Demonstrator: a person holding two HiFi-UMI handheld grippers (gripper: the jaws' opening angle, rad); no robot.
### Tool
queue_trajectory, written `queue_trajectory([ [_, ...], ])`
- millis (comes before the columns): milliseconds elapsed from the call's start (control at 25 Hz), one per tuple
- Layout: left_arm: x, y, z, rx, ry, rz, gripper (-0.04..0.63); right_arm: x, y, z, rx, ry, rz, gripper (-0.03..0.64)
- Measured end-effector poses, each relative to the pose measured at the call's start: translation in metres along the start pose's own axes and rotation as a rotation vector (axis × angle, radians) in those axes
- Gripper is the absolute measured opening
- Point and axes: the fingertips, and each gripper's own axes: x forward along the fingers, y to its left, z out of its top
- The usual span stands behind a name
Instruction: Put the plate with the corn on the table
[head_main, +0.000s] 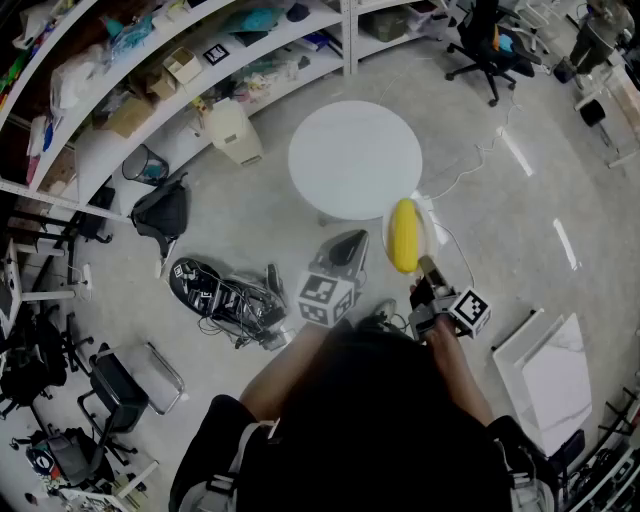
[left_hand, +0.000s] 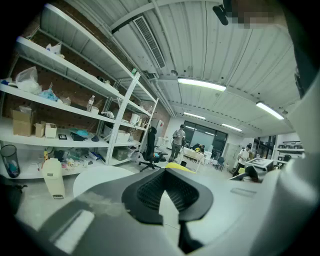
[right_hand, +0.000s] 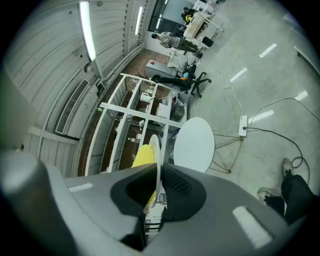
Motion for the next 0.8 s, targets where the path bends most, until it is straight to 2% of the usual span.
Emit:
queue_trajectory([
  [800,-0.016,0.0,0.0,0.004,-0.012,-0.017,0.005,-0.007,0.004,-0.014,-0.009,-0.023,0.013,0.035],
])
